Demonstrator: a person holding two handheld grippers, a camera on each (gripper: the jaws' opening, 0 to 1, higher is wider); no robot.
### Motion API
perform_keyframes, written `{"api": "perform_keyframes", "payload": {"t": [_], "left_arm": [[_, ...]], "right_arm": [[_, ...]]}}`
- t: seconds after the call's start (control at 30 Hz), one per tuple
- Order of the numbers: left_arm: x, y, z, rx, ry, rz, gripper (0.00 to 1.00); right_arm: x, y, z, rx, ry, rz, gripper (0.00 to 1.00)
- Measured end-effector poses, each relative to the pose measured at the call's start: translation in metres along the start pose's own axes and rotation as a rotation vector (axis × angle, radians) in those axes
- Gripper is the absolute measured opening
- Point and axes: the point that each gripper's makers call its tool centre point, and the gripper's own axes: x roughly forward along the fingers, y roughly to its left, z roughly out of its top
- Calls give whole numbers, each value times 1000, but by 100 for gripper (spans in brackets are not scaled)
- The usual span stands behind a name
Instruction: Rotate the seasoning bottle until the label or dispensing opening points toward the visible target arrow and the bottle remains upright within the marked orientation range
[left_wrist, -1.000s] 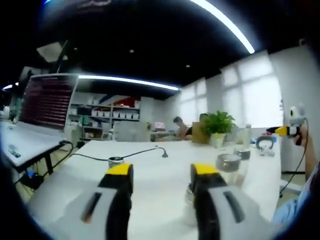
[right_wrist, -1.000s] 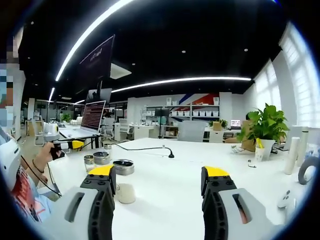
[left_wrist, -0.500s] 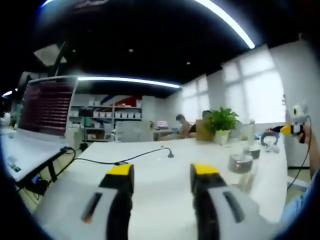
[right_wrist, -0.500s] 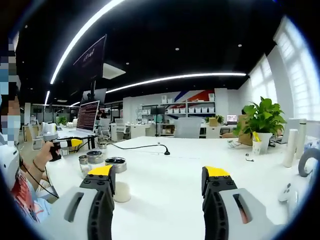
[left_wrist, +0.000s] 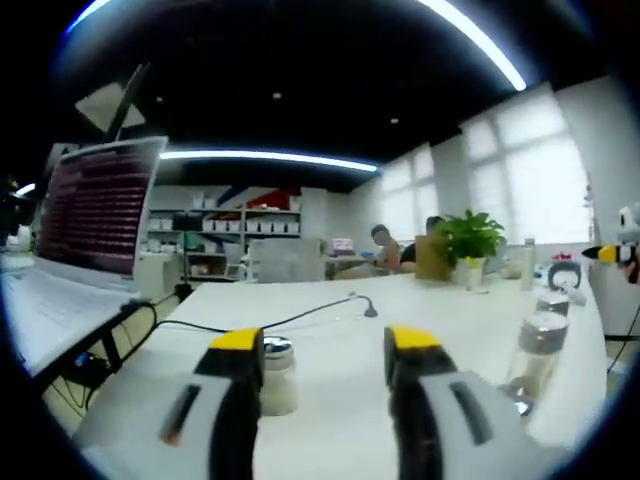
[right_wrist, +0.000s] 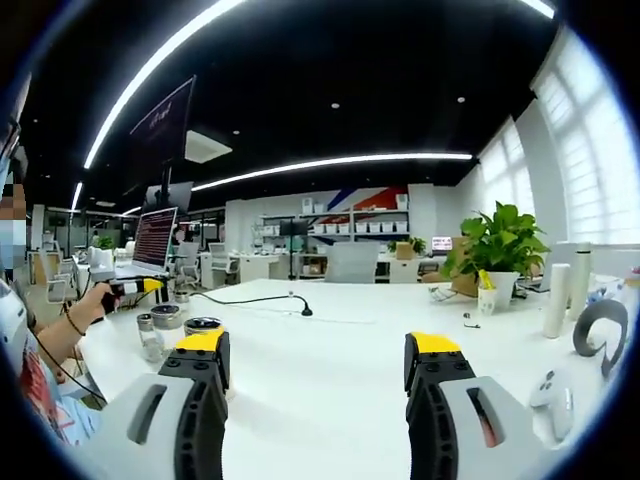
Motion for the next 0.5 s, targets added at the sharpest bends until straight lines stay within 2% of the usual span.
{"api": "perform_keyframes", "payload": {"t": [0.1, 0.17, 0.27, 0.33, 0.37, 0.4, 0.5], "left_arm": [[5, -2, -1, 9, -2, -1, 53], [10, 1, -3, 12, 2, 10, 53], [19, 5, -8, 1, 11, 15, 53], [27, 9, -13, -11, 15, 25, 54], [31, 11, -19, -31, 39, 24, 56], [34, 10, -30, -95, 97, 17, 58], [40, 17, -29, -50, 68, 48, 59]], "right_arm": [[-3, 4, 7, 8, -7, 0, 73], [-6, 10, 21, -36, -60, 8, 73], [-12, 14, 23, -55, -61, 7, 73], [-16, 11, 25, -64, -60, -3, 73], [-18, 10, 27, -71, -64, -10, 73], [-21, 7, 30, -77, -73, -17, 73], [-31, -3, 39, -86, -102, -54, 73]]}}
